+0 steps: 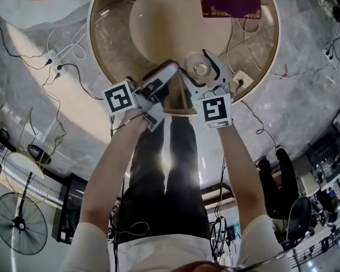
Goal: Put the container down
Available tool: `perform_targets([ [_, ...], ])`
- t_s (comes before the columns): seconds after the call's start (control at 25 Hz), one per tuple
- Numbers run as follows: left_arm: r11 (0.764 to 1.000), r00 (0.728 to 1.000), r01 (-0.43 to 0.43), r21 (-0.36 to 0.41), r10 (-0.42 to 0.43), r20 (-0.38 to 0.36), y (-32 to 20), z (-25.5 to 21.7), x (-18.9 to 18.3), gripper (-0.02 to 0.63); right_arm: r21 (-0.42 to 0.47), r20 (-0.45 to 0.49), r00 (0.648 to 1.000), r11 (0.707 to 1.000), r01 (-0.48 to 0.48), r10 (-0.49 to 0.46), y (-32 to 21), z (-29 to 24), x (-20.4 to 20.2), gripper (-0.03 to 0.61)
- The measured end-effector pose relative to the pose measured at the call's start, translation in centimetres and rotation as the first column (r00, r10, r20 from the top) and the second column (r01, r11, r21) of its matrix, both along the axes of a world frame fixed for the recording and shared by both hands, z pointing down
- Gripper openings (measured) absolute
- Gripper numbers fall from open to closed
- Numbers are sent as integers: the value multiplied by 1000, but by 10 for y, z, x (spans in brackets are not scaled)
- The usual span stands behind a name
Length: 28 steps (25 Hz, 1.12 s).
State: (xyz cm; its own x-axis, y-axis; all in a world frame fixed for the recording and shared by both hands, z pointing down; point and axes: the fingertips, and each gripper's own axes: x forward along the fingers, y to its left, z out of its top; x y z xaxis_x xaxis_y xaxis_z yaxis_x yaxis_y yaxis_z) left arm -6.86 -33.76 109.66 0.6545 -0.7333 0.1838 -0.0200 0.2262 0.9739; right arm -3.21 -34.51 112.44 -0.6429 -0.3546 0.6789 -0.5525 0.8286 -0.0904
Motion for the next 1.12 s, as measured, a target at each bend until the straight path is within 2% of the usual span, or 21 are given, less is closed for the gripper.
perform_targets([
  [0.56,999,999,-38,-9,38,15,9,-4,2,219,-4,-39,999,1000,26,-26,8,7,0,342],
  [0.68,999,999,-45,-5,45,22,8,-9,1,219,-1,-41,999,1000,27,-27,6,4,2,366],
  [0.96,998,997,-64,4,63,42,9,-29,0,219,-1,-25,999,1000,21,-21,6,-25,1,364],
  [1.12,995,994,-92,25,90,60,13,-50,3,215,18,-8,1000,1000,-24,25,6,-56,8,338],
])
